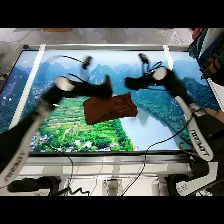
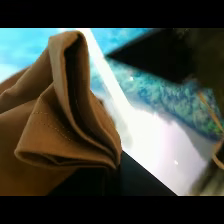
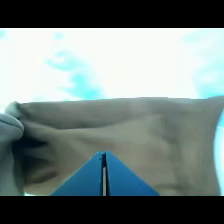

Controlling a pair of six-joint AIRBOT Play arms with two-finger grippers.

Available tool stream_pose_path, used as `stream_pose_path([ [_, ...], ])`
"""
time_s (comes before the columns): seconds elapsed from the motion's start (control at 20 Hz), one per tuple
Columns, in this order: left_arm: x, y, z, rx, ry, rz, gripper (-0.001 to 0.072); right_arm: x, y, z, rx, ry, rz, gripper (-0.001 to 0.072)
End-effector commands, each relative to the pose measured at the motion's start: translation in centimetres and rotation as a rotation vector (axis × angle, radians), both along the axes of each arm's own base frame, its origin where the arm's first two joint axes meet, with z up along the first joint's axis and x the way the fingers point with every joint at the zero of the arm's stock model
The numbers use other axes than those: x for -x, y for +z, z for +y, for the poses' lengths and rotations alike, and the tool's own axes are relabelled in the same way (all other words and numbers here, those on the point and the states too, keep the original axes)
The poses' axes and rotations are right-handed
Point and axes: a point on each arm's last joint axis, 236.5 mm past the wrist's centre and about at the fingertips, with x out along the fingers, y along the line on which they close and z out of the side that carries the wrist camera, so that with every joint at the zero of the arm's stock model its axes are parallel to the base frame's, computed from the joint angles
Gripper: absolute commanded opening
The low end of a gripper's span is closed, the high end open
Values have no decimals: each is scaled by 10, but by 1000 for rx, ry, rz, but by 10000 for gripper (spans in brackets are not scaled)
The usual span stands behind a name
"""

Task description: Fold the clothes and pants, and hang the long-sleeved shirts on hangers.

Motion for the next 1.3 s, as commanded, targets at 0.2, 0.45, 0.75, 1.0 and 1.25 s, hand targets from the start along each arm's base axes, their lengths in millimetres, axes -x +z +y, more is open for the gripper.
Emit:
stream_pose_path([
  [0.2,-8,-65,-93,-20,98,-167,699,10,-4,-133,152,-86,82,464],
  [0.45,-49,-4,-28,5,186,-234,698,18,-31,-203,328,-50,105,9],
  [0.75,-62,55,74,-31,223,-244,697,65,-94,-142,-200,101,250,457],
  [1.0,-63,56,97,-42,235,-218,697,55,-152,-98,-226,-56,320,703],
  [1.25,-62,56,94,-41,230,-217,697,46,-167,-43,-241,-47,403,684],
])
